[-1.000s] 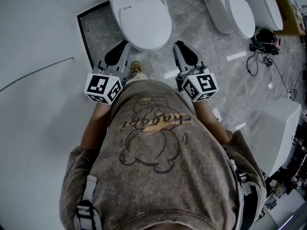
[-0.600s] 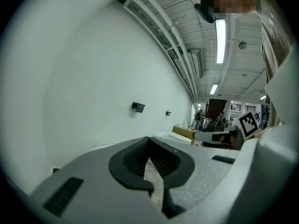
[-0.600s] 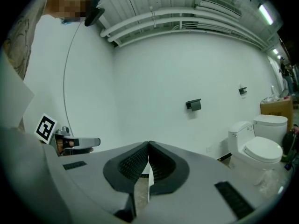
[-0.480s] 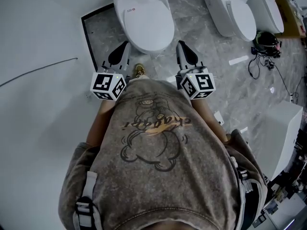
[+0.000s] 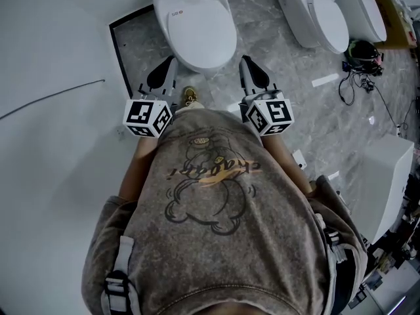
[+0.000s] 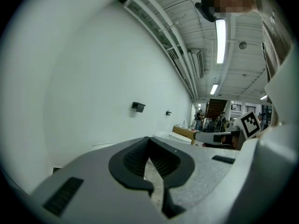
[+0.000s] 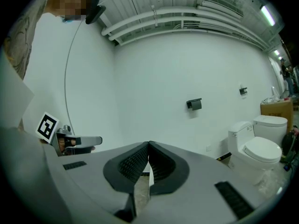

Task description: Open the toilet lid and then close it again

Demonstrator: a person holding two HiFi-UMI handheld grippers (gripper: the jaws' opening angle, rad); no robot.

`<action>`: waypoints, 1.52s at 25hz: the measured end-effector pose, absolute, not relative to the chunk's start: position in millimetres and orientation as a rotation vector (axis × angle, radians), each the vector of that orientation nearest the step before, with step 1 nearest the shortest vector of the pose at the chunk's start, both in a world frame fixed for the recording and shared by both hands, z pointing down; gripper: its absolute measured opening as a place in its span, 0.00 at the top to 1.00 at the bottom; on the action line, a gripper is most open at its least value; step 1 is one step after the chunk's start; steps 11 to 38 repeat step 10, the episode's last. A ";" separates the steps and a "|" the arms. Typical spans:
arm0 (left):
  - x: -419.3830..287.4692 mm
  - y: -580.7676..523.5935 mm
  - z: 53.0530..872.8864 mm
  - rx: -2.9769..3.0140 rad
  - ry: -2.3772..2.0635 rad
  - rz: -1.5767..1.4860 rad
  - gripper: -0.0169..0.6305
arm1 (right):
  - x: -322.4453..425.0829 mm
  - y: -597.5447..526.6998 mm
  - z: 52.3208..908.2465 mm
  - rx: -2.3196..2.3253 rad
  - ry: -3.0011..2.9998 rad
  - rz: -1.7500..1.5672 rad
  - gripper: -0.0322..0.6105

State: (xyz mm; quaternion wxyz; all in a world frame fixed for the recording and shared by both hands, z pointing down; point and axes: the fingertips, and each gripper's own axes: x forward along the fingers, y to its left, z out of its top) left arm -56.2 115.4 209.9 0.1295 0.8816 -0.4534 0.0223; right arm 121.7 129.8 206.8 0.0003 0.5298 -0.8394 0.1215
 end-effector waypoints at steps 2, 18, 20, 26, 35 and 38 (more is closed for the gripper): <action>-54.4 116.8 210.0 2.560 -1.316 0.066 0.96 | 122.9 130.9 206.7 1.657 -2.640 0.385 0.91; -50.2 114.9 214.1 2.557 -1.312 0.076 0.96 | 120.9 126.1 212.6 1.601 -2.657 0.402 0.91; -50.2 114.9 214.1 2.557 -1.312 0.076 0.96 | 120.9 126.1 212.6 1.601 -2.657 0.402 0.91; -50.2 114.9 214.1 2.557 -1.312 0.076 0.96 | 120.9 126.1 212.6 1.601 -2.657 0.402 0.91; -50.2 114.9 214.1 2.557 -1.312 0.076 0.96 | 120.9 126.1 212.6 1.601 -2.657 0.402 0.91; -50.2 114.9 214.1 2.557 -1.312 0.076 0.96 | 120.9 126.1 212.6 1.601 -2.657 0.402 0.91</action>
